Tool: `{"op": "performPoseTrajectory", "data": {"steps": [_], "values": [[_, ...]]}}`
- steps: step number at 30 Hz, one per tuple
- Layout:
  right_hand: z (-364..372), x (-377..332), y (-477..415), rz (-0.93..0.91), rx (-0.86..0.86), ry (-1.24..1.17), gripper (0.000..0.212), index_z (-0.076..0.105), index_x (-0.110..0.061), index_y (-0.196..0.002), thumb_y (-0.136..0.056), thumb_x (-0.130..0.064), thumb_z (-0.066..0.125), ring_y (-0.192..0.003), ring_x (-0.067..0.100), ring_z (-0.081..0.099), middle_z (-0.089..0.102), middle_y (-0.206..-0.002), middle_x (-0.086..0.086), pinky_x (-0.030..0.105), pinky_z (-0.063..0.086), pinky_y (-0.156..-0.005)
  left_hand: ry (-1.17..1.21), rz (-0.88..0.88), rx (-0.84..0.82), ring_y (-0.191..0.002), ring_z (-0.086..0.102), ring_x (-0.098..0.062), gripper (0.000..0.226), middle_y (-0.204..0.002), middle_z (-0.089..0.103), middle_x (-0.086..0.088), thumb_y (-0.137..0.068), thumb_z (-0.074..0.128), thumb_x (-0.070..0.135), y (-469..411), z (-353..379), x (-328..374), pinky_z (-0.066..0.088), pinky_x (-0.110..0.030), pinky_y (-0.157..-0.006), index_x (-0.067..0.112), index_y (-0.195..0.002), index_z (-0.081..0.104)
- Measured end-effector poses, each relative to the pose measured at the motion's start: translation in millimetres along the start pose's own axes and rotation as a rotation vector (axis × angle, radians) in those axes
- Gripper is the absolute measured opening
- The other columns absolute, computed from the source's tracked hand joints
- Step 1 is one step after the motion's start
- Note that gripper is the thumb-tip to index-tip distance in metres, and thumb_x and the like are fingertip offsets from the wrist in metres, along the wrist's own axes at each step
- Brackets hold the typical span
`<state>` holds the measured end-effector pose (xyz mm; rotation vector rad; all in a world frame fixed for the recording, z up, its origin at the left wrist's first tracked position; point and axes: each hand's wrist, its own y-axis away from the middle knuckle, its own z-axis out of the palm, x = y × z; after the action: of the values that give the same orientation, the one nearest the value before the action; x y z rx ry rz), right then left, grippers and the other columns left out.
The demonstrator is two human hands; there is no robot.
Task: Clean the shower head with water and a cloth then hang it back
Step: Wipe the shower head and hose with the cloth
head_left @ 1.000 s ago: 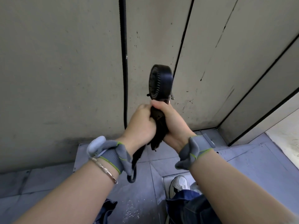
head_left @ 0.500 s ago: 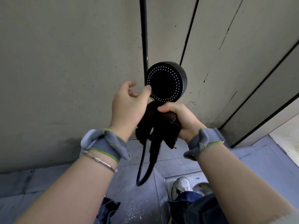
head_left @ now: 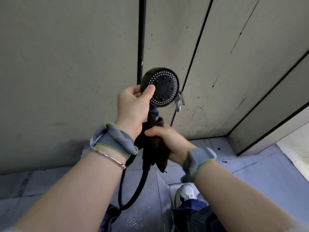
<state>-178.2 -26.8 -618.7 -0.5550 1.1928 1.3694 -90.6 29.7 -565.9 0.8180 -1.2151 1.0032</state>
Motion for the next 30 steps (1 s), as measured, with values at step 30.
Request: {"op": "performPoseTrajectory", "data": {"steps": [30], "values": [[-24.7, -63.5, -6.2, -0.677, 0.953, -0.074, 0.015, 0.060, -0.018, -0.069, -0.081, -0.010, 0.059, -0.068, 0.016, 0.053, 0.055, -0.070, 0.002, 0.030, 0.049, -0.067, 0.077, -0.375, -0.481, -0.098, 0.063, -0.014, 0.041, -0.103, 0.067, 0.009, -0.089, 0.051, 0.035, 23.6, 0.4, -29.3, 0.049, -0.034, -0.075, 0.026, -0.130, 0.051]]}}
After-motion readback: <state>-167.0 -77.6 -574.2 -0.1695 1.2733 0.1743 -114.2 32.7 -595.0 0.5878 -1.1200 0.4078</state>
